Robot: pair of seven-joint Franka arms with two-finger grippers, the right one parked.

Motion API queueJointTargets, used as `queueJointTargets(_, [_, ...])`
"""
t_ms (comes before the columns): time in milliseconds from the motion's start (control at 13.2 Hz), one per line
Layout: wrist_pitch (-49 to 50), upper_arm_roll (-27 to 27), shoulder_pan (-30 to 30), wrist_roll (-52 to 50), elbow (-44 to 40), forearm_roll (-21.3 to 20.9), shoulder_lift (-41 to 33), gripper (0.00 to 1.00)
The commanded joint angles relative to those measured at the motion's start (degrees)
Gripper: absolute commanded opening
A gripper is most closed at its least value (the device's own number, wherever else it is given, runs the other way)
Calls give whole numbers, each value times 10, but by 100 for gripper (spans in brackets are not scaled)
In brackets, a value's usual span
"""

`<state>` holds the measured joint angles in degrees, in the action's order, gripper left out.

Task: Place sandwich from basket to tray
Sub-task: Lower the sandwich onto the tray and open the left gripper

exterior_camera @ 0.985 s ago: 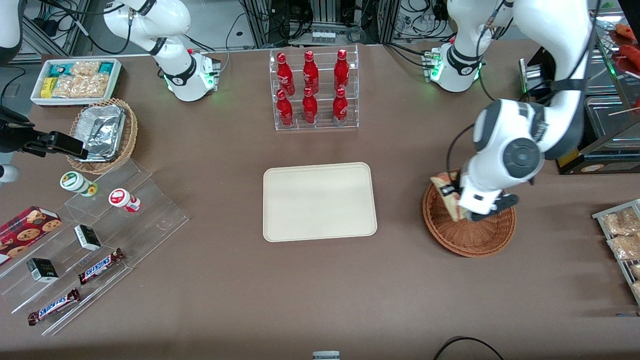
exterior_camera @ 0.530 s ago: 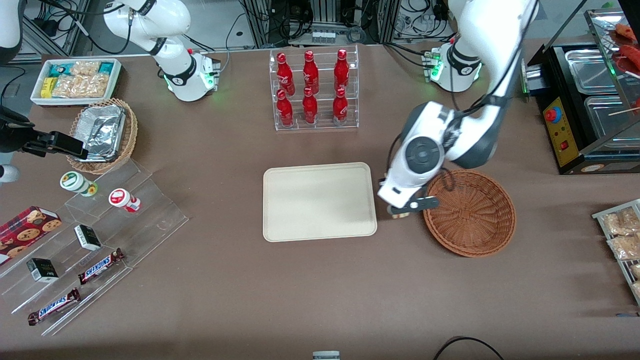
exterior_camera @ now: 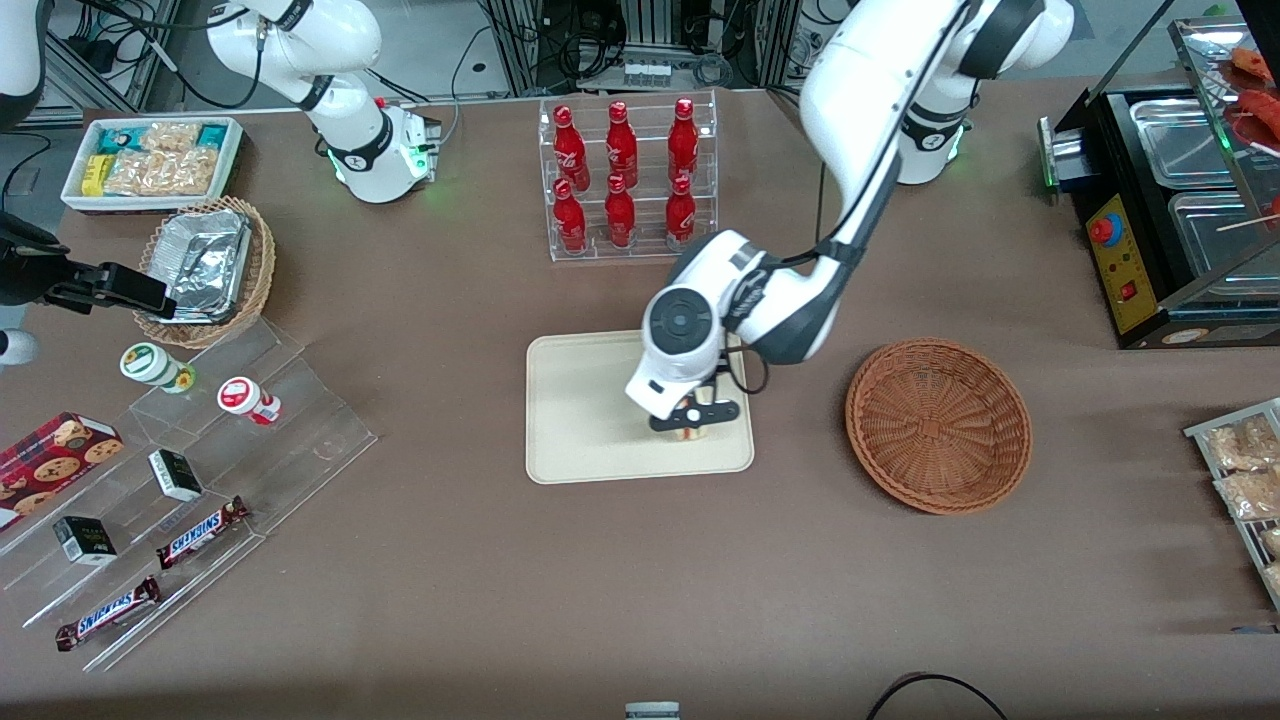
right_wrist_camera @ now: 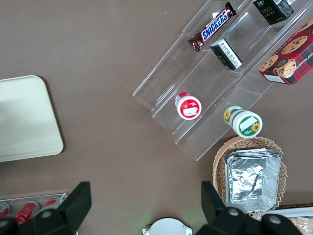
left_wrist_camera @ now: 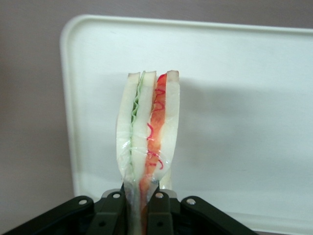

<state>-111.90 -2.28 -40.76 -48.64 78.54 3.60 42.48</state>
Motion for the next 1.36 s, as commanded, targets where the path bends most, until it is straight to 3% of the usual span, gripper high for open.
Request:
queueJointTargets(0, [4, 10, -27, -29, -78, 6, 54, 0])
queueJointTargets(1061, [-44, -6, -30, -73, -97, 11, 95, 0])
queueJointTargets(1136, [-45, -9, -29, -73, -97, 12, 95, 7])
queueJointTargets(1212, [-46, -9, -27, -67, -97, 22, 95, 62])
queueJointTargets(1288, [-46, -8, -27, -70, -98, 25, 93, 100])
